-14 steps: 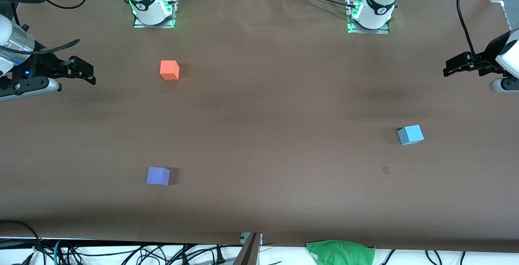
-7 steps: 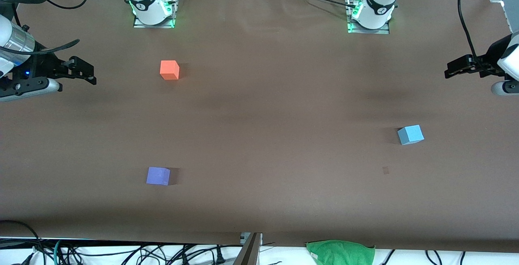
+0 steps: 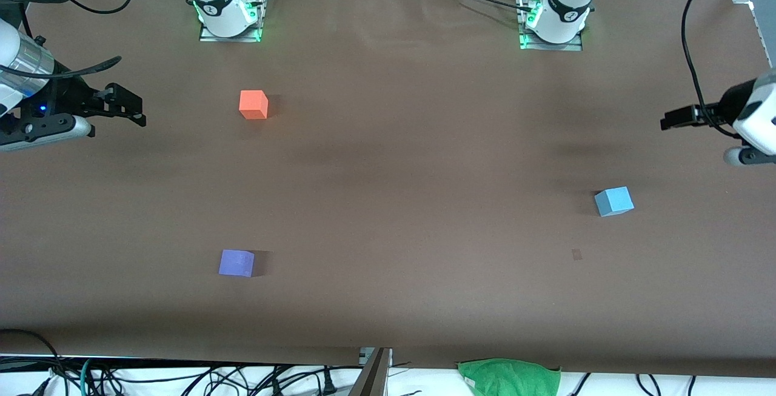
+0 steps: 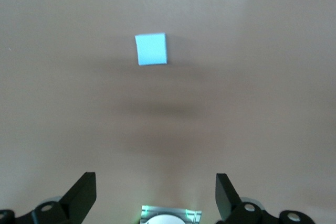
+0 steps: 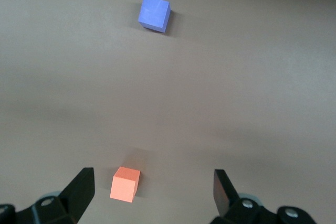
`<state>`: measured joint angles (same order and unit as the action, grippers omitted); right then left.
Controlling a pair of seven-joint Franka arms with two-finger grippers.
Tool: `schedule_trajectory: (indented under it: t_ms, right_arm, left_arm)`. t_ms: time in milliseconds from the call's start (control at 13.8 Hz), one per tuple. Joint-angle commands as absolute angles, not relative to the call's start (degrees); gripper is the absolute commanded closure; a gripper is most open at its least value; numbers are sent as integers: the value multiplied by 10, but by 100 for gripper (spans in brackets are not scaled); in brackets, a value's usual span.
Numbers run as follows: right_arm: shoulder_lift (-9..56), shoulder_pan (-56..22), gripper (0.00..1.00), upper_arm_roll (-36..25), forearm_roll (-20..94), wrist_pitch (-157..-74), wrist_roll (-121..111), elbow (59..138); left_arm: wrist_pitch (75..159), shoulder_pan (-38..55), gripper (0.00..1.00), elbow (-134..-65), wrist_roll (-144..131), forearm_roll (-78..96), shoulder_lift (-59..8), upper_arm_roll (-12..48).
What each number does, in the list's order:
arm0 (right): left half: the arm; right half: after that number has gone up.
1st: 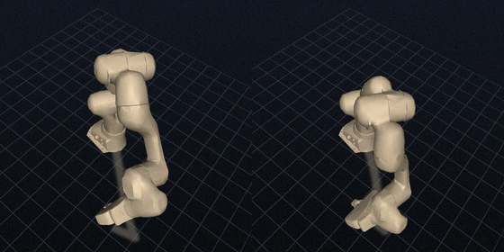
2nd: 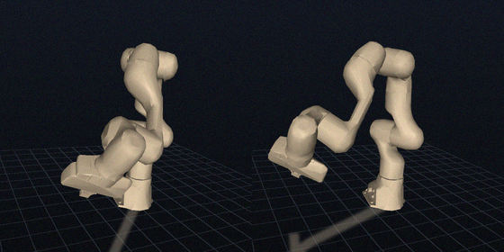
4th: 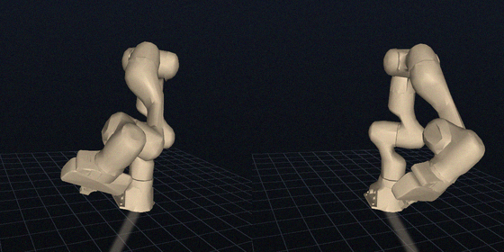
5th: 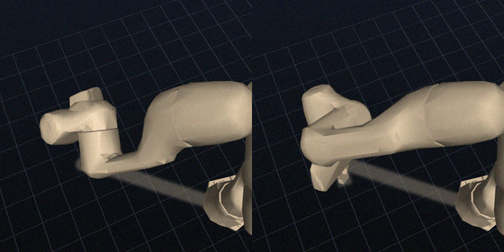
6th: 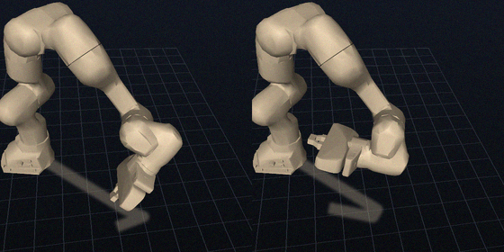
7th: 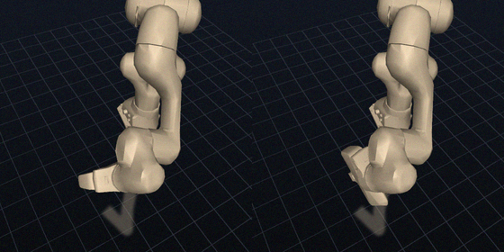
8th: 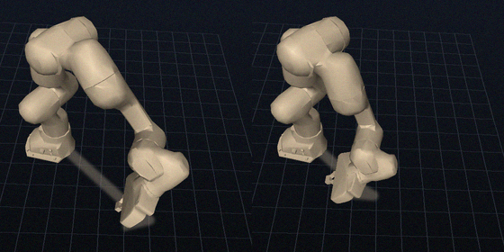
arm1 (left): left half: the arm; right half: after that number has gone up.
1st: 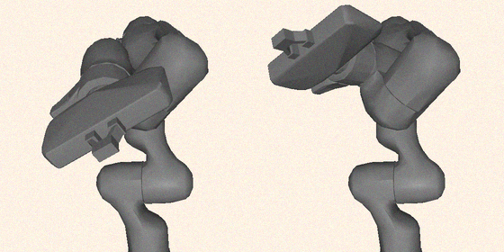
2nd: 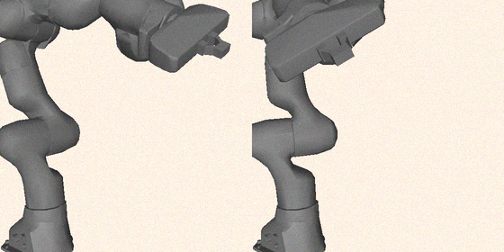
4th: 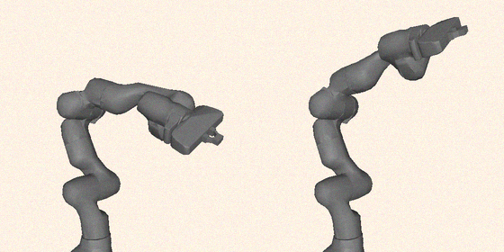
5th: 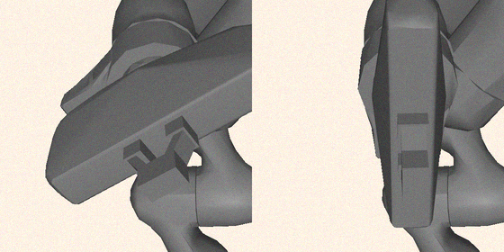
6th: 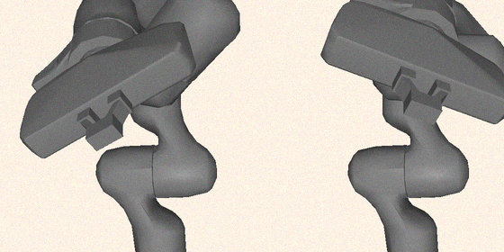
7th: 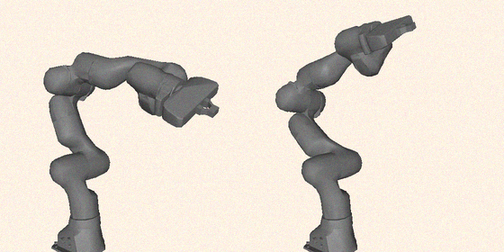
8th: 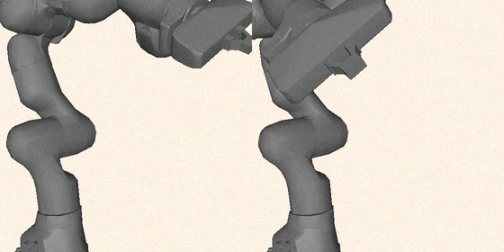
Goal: Place blue block between orange and purple blocks
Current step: 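Move the left gripper down over the light-blue block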
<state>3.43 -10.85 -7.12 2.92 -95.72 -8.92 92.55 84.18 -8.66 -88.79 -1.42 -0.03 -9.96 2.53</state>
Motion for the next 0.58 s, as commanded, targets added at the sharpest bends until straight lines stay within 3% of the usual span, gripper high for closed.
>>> schedule_trajectory:
  t_ms: [0, 145, 509]
  right_arm:
    - [33, -109, 0, -70, 40, -954, -88, 917]
    - [33, -109, 0, -70, 40, -953, -88, 917]
    - [33, -109, 0, -71, 40, -953, -88, 917]
  left_arm:
    - [863, -107, 0, -888, -2, -11, -126, 27]
    - [895, -104, 0, -896, -2, -17, -162, 28]
    - [1110, -109, 0, -1023, -2, -18, -187, 27]
